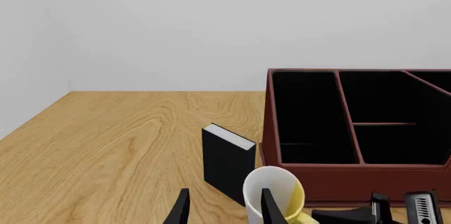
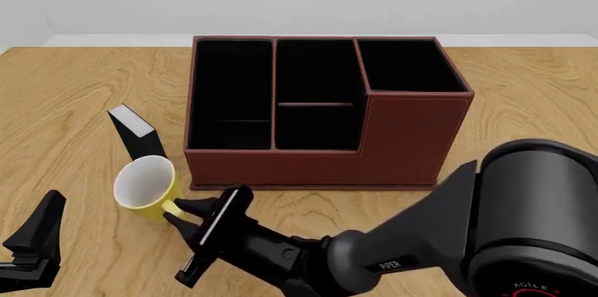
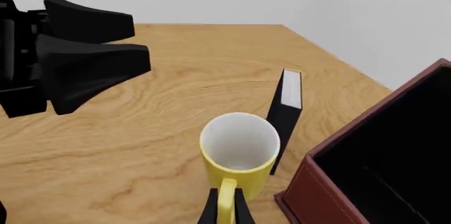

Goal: Pick up the yellow and white mug and place it to the right of the caddy.

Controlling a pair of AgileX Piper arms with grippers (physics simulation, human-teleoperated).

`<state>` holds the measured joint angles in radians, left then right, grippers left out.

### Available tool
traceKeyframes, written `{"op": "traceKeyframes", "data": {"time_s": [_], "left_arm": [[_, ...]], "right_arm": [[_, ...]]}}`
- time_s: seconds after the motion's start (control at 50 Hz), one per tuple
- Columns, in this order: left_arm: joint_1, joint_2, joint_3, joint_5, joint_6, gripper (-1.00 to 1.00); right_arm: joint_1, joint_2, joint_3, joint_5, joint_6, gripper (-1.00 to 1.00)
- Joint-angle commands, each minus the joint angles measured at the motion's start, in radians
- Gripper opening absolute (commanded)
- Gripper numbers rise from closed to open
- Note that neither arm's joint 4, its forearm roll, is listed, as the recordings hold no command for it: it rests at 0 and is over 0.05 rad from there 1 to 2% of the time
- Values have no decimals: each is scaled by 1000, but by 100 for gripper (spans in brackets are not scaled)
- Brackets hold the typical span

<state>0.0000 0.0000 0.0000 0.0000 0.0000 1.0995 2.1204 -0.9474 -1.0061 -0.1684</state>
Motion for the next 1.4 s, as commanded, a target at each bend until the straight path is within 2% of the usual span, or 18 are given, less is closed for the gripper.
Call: {"op": "traceKeyframes", "data": {"time_s": [0.02,0.26,0.4,0.52,0.76,0.8,0.86,0.9,0.98,1.4], "left_arm": [[0,0,0,0,0,100],[0,0,0,0,0,100],[0,0,0,0,0,100],[0,0,0,0,0,100],[0,0,0,0,0,100],[0,0,0,0,0,100],[0,0,0,0,0,100],[0,0,0,0,0,100],[0,0,0,0,0,100],[0,0,0,0,0,100]], "right_arm": [[5,-48,41,-35,-13,-100],[15,-124,86,-39,-26,-100],[28,-181,115,-37,-57,-100],[25,-200,123,-31,-55,-100],[41,-314,170,-9,-94,-100],[21,-341,205,-47,-99,-100],[26,-363,200,-12,-91,-100],[30,-367,207,-18,-105,-100],[7,-429,253,-28,-89,-100],[0,-633,307,37,-131,-100]]}}
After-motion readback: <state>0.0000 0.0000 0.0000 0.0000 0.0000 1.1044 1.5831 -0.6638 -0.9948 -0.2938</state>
